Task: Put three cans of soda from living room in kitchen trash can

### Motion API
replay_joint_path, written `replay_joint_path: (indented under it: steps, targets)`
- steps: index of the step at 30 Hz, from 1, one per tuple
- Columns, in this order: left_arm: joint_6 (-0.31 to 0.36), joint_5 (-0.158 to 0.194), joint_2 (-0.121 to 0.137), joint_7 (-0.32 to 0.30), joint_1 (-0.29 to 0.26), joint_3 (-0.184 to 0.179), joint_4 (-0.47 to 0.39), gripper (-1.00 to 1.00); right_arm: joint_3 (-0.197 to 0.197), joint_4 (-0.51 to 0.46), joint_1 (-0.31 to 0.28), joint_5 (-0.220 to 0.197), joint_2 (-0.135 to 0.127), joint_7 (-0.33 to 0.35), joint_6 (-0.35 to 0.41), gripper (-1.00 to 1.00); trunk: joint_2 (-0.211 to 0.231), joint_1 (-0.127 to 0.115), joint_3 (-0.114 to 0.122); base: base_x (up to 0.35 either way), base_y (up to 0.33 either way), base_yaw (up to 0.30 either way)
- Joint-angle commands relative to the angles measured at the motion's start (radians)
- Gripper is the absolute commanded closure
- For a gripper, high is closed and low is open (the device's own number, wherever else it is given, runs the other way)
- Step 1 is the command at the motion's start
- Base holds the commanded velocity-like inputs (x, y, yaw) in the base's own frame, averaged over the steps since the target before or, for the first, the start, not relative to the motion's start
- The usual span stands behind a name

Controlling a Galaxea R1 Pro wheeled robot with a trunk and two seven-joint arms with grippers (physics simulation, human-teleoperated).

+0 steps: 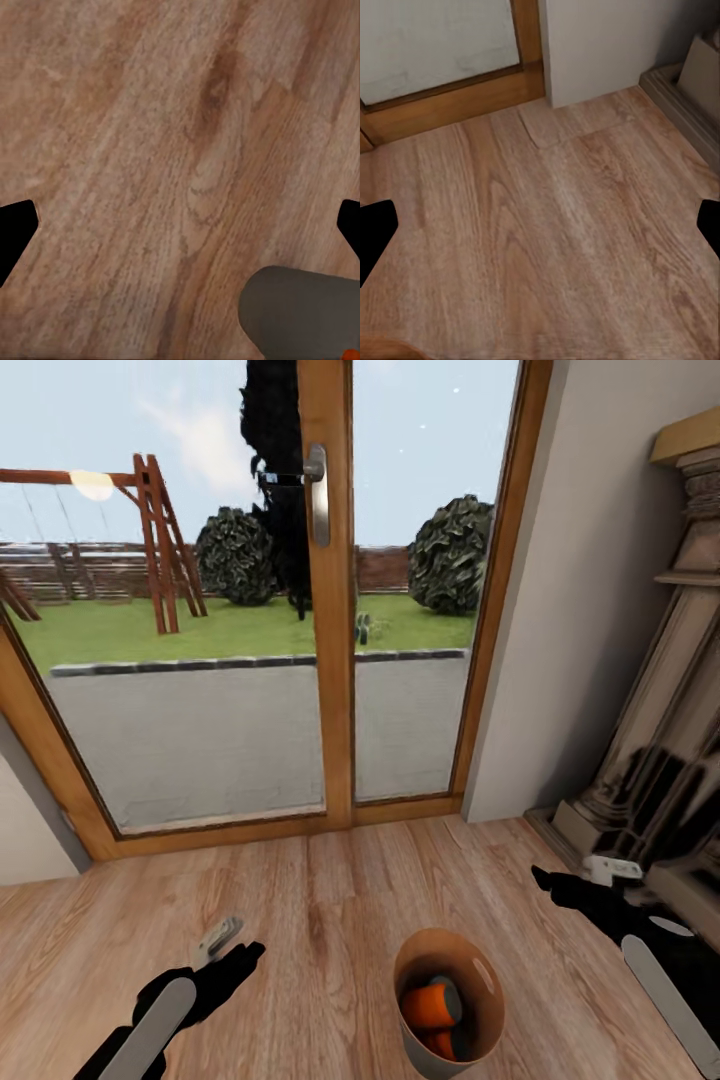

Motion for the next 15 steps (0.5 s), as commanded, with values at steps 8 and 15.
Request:
replay_joint_path:
  steps: [8,15]
  targets:
    - [-0.026,0.003,0.002,-0.003,0.003,-0.003,0.021,-1.00,0.005,0.036,0.016,0.003,0.013,-0.006,0.005,-1.00,0.000,0.000,0.000,0.000,0.000,0.000]
    - [-0.030,0.000,0.005,-0.028,0.007,-0.005,0.014,-1.00,0.005,0.039,0.017,0.003,0.014,-0.007,0.005,-1.00,0.000,0.000,0.000,0.000,0.000,0.000]
